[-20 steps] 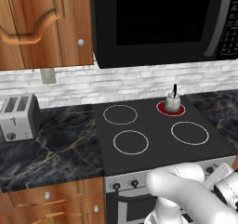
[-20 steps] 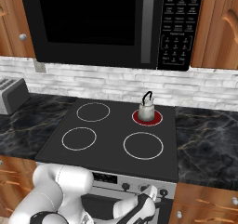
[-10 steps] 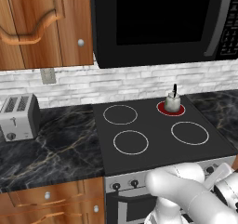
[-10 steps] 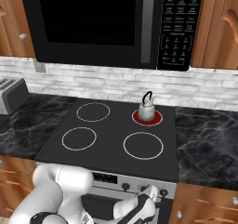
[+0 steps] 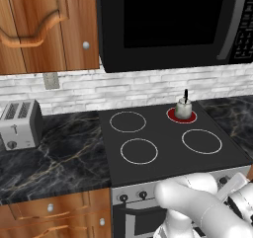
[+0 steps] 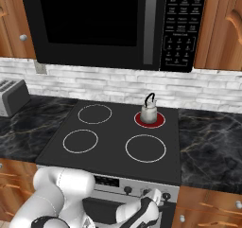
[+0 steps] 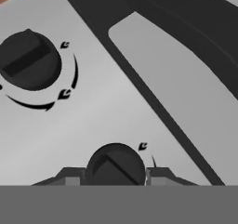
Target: Lower the heat of the kettle.
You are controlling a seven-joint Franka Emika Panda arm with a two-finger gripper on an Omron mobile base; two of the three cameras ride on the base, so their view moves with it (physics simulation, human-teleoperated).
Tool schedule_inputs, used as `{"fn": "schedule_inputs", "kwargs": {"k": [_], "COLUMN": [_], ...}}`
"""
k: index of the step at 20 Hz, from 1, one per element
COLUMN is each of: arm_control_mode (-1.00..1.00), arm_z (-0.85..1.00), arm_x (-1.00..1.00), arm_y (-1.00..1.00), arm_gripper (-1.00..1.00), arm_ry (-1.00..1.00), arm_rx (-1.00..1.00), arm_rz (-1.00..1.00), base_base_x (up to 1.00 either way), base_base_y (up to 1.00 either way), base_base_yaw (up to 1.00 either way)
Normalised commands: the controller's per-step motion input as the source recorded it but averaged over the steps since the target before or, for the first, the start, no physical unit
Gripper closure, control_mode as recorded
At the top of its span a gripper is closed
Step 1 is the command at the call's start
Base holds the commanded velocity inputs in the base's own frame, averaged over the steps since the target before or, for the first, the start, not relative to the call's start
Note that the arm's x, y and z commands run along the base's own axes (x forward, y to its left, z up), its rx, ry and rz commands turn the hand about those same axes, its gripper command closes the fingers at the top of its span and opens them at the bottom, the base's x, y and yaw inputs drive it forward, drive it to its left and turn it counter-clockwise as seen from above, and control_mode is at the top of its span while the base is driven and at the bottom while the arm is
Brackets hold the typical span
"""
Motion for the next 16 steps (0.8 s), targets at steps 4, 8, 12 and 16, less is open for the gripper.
{"fn": "schedule_inputs", "kwargs": {"k": [4, 8, 12, 16], "arm_control_mode": [-1.0, -1.0, -1.0, -1.0], "arm_z": [0.0, 0.0, 0.0, 0.0], "arm_x": [0.0, 0.0, 0.0, 0.0], "arm_y": [-0.13, -0.27, -0.33, -0.26], "arm_gripper": [1.0, 1.0, 1.0, 1.0], "arm_ry": [0.0, 0.0, 0.01, 0.0], "arm_rx": [0.08, 0.23, 0.3, 0.28], "arm_rz": [0.0, 0.0, 0.0, 0.0], "base_base_x": [0.0, 0.0, 0.0, 0.0], "base_base_y": [0.0, 0.0, 0.0, 0.0], "base_base_yaw": [0.0, 0.0, 0.0, 0.0]}}
